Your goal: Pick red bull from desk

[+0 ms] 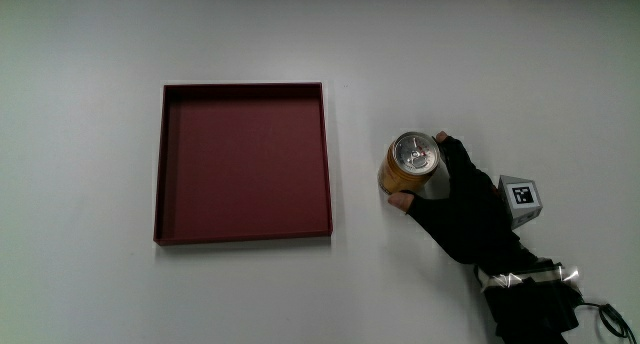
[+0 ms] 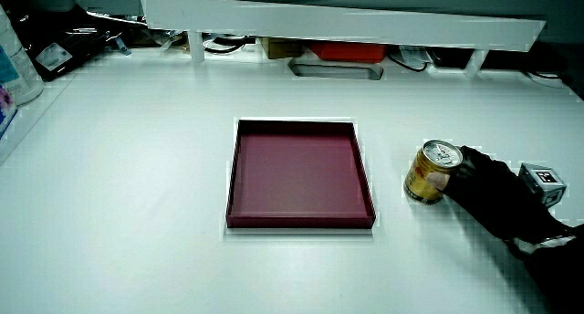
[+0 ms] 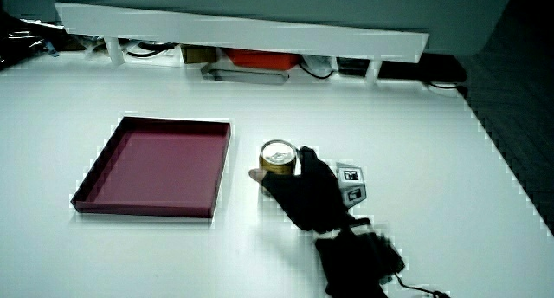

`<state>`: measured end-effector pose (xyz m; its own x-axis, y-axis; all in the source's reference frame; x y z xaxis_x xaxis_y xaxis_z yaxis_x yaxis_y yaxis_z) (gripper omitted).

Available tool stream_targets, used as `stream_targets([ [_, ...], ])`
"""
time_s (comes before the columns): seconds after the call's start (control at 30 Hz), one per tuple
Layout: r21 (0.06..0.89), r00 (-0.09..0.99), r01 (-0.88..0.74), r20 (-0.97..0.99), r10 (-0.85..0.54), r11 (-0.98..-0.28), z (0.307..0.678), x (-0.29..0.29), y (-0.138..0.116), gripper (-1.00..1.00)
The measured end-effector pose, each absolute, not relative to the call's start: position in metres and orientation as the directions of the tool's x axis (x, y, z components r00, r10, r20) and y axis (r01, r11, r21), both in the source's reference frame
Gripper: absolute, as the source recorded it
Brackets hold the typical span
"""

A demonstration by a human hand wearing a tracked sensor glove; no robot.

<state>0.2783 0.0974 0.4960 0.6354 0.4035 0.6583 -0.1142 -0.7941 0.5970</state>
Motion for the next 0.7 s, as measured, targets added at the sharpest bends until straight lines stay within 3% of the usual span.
stream_targets([
  [0.03,0.612,0.64,-0.108,0.645,0.417,-0.783,0.501,0.278,0.094,0.0],
  [0.1,0.544,0.555,-0.162,0.74,0.38,-0.823,0.51,0.276,0.086,0.0],
  [0.27,0.55,0.466,-0.181,0.778,0.421,-0.815,0.522,0.268,0.066,0.0],
  [0.7,0.517,0.372,-0.206,0.827,0.422,-0.831,0.533,0.248,0.036,0.0],
])
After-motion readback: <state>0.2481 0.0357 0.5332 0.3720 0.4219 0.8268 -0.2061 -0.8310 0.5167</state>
